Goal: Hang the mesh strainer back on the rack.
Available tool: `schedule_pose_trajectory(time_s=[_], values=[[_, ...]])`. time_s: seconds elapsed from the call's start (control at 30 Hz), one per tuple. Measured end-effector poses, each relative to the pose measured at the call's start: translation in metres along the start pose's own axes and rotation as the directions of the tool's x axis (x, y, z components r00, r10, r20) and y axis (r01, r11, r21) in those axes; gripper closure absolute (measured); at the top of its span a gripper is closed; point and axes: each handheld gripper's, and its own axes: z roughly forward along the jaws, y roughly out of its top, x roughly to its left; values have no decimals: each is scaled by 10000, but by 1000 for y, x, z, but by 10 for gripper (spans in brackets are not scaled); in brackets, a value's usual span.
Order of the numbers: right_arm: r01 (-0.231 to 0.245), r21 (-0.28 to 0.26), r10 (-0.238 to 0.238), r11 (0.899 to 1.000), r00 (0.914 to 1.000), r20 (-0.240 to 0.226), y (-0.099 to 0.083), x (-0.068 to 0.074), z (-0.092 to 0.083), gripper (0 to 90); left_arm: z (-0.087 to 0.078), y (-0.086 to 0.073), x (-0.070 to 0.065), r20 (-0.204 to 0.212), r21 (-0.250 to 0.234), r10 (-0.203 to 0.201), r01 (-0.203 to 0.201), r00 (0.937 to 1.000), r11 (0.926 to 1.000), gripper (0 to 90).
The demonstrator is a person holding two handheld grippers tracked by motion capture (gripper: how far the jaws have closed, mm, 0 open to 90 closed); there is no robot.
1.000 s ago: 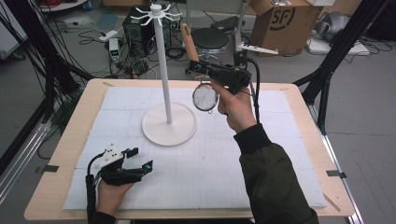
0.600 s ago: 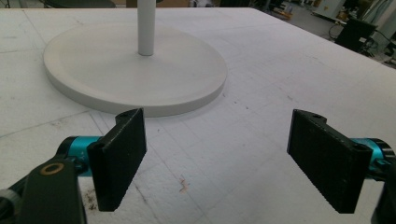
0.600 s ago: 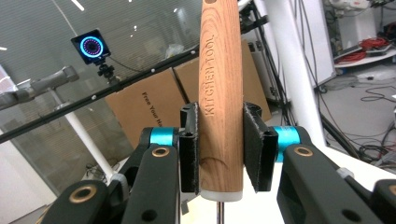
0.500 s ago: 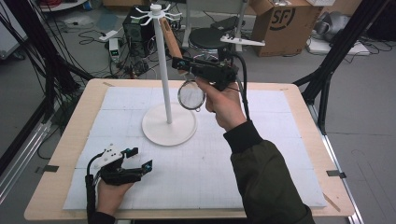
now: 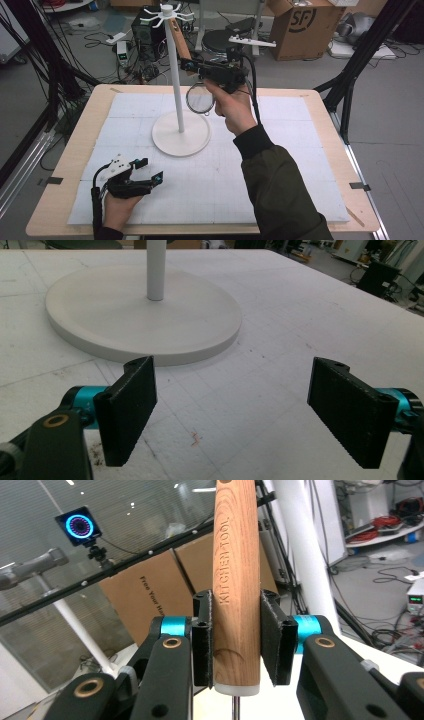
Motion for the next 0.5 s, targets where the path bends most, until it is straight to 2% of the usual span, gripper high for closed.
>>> schedule_pose_trajectory(time_s=[0.13, 0.23, 0.37, 0.5], values=[[-51, -45, 51, 10000, 10000, 49, -1, -6, 3, 705, 0, 0, 1, 21, 18, -9, 9, 10000, 10000, 203], [216, 54, -217, 9998, 9993, 320, -1, -7, 5, 705, 0, 0, 1, 14, 13, -7, 7, 10000, 10000, 203], [2, 226, -6, 9997, 9998, 207, -3, -12, 9, 705, 0, 0, 0, 14, 12, -21, 21, 10000, 10000, 203], [-2, 302, -2, 9995, 9999, 149, -4, -12, 12, 704, 0, 0, 0, 9, 10, -24, 24, 10000, 10000, 203]])
